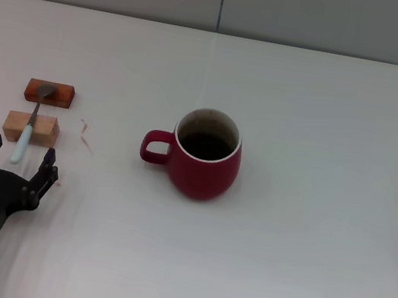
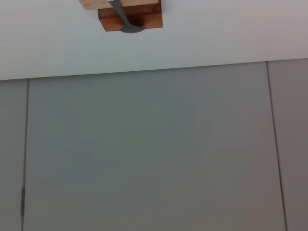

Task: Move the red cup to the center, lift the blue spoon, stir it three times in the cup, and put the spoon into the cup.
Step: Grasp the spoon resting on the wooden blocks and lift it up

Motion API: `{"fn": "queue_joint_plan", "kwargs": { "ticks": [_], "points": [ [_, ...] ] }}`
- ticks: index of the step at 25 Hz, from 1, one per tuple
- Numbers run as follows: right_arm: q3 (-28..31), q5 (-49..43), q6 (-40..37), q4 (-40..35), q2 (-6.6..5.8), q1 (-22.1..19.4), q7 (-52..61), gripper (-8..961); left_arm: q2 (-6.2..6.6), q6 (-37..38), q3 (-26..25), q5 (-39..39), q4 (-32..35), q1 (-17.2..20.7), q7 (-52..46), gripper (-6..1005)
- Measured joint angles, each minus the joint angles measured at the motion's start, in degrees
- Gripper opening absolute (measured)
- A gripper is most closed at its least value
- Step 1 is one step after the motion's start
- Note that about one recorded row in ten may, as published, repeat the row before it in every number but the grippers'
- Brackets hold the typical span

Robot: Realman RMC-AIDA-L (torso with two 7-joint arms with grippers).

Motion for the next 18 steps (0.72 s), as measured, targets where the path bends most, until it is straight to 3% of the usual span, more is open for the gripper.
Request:
{"fn": "queue_joint_plan", "kwargs": {
  "ticks": [18],
  "points": [
    [-0.1, -0.1, -0.3, 0.1, 0.07, -1.1, -0.1, 686, -0.16, -3.6, -2.8, 2.0, 2.8, -0.9, -0.1, 842]
  ]
}}
